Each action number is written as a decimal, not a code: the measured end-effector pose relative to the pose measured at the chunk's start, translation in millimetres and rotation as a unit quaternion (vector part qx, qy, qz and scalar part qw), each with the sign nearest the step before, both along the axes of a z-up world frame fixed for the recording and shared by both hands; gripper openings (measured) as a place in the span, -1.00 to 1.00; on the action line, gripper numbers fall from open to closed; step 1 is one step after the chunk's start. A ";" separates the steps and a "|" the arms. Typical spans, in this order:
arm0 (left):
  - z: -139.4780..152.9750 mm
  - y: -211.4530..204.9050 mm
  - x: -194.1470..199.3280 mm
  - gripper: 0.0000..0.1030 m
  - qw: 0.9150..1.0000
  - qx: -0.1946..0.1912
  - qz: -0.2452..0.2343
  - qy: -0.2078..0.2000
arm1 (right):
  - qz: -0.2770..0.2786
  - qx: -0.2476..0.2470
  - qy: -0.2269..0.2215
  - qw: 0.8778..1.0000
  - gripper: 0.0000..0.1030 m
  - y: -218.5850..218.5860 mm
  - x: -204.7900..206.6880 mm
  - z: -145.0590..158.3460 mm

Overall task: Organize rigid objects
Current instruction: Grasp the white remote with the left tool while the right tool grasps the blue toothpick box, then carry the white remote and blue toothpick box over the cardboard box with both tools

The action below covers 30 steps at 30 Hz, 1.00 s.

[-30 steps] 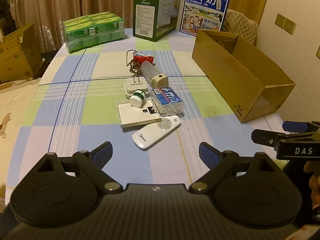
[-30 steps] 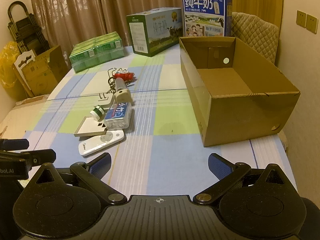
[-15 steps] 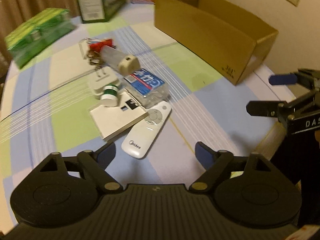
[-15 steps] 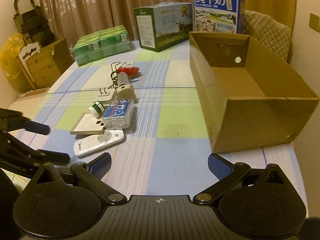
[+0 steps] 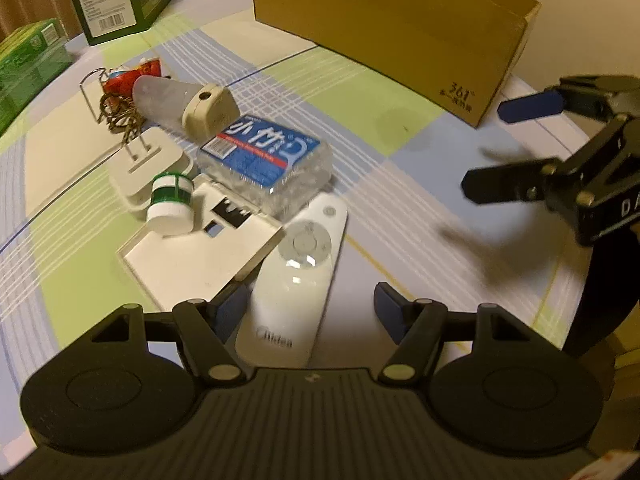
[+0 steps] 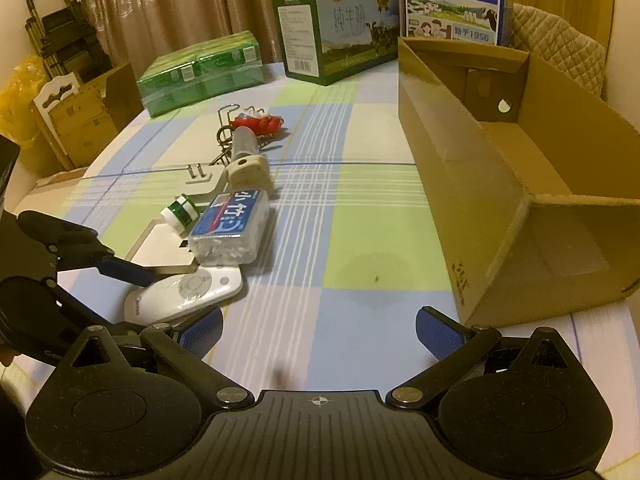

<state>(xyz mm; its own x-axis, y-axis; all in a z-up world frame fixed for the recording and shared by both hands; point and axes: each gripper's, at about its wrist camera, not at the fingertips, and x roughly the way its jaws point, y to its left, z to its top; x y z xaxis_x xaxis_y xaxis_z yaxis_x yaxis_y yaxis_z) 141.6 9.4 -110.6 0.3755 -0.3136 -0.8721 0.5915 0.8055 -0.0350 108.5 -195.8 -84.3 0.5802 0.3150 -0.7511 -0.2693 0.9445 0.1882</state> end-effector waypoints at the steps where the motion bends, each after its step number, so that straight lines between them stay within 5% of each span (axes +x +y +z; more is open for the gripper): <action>1: -1.1 -1.2 1.8 0.23 1.000 -0.001 -0.001 -0.001 | -0.001 0.000 0.000 1.000 0.95 0.3 2.2 -1.6; 6: -6.7 -8.0 4.6 -0.32 1.000 -0.004 0.013 -0.005 | -0.009 -0.002 0.006 1.000 0.95 -0.1 10.3 -8.0; 20: 0.5 -4.9 -44.0 -0.32 0.984 -0.033 0.171 0.028 | 0.048 0.066 0.007 0.997 0.82 38.2 40.8 1.9; 30: -2.0 25.8 -45.9 -0.32 0.964 -0.039 0.264 0.003 | 0.064 0.048 0.046 0.996 0.64 88.1 89.0 -26.0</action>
